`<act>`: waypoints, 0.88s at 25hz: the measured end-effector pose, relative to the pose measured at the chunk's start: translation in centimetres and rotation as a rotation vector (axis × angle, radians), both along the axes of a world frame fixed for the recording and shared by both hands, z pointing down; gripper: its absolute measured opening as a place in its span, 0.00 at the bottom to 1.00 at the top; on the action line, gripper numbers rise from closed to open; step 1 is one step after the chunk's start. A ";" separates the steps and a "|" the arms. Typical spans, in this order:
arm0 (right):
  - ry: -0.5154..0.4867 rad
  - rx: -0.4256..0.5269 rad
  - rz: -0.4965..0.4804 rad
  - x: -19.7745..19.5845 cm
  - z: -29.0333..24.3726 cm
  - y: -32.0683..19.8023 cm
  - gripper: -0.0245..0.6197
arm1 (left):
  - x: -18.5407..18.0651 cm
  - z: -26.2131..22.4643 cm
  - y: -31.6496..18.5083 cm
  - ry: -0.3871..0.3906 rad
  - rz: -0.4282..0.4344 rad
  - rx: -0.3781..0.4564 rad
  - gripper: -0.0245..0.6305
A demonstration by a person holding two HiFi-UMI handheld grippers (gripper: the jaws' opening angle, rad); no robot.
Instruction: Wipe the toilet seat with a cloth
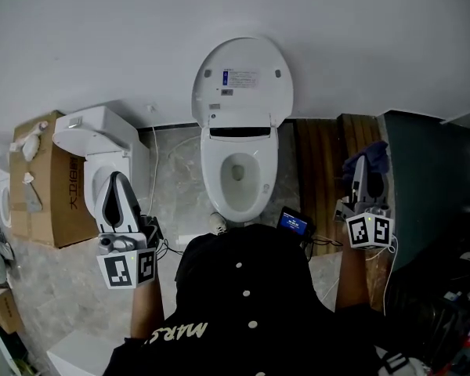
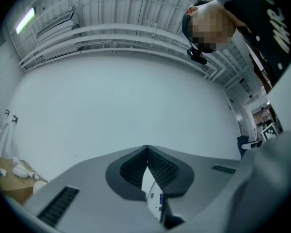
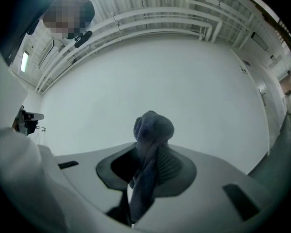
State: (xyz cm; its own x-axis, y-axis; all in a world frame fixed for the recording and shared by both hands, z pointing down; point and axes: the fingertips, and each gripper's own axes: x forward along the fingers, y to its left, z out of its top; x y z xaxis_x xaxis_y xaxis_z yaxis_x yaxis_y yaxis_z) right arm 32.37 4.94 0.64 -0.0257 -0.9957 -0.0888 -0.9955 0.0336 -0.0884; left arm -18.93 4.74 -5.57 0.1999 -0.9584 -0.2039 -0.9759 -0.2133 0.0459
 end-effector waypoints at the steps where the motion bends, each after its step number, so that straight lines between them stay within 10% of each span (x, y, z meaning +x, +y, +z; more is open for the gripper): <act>1: -0.001 0.002 -0.005 -0.2 0.0 0.1 0.17 | -0.1 0.3 0.1 -0.002 -0.005 -0.005 0.05; 22: 0.016 -0.059 -0.053 -3.3 1.6 -1.5 0.17 | -0.1 2.7 -0.8 0.021 -0.011 -0.058 0.05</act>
